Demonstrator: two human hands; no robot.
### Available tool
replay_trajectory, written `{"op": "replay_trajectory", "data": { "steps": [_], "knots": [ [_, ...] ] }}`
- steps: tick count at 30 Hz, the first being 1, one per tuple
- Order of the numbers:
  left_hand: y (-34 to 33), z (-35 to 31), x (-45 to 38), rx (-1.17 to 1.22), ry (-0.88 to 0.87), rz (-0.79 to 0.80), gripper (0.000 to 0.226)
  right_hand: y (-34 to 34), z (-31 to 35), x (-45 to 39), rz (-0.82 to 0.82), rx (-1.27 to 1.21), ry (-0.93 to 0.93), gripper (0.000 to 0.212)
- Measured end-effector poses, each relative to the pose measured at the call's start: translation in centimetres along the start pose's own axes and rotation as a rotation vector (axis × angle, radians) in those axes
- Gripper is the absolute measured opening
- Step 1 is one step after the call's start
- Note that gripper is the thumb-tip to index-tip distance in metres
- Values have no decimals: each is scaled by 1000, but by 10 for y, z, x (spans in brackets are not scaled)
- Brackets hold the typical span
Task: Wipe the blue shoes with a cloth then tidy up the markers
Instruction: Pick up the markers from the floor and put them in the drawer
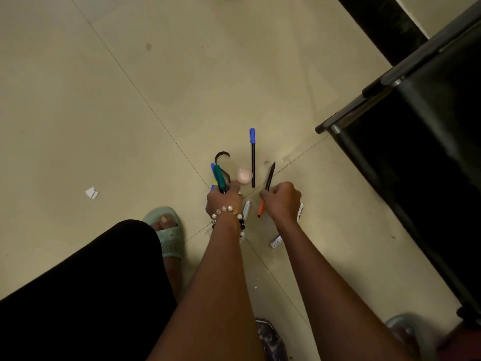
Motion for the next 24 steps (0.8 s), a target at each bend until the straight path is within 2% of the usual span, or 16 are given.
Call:
{"op": "replay_trajectory", "data": {
  "steps": [2,4,6,8,9,12,14,21,24],
  "knots": [
    [-14,-3,7,5,13,106,36,6,6,13,91,-193,52,16],
    [-25,-8,14,-25,8,194,38,4,23,31,294,-233,164,11],
    [-26,-14,18,-50,-17,207,32,3,32,41,468,-278,207,15],
    [-17,-19,16,-68,-46,134,31,2,33,32,534,-344,146,20],
    [-10,-19,13,-36,-41,85,32,3,33,22,496,-330,118,21],
    [6,-19,6,124,-1,-16,35,8,47,-20,188,-93,173,26],
    [10,-26,-1,139,-18,-27,34,4,69,-35,94,50,220,26],
    [9,-41,-20,120,-75,20,32,-21,99,-61,46,348,281,29],
    [4,-41,-17,83,-78,53,28,-12,97,-64,40,270,235,20]
  ]
}}
Point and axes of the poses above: each hand's wrist, its own x-axis away from the middle knuckle, its own y-axis out of the back of the hand, z = x × y, the point moved 10 cm from there along -x, towards the middle knuckle
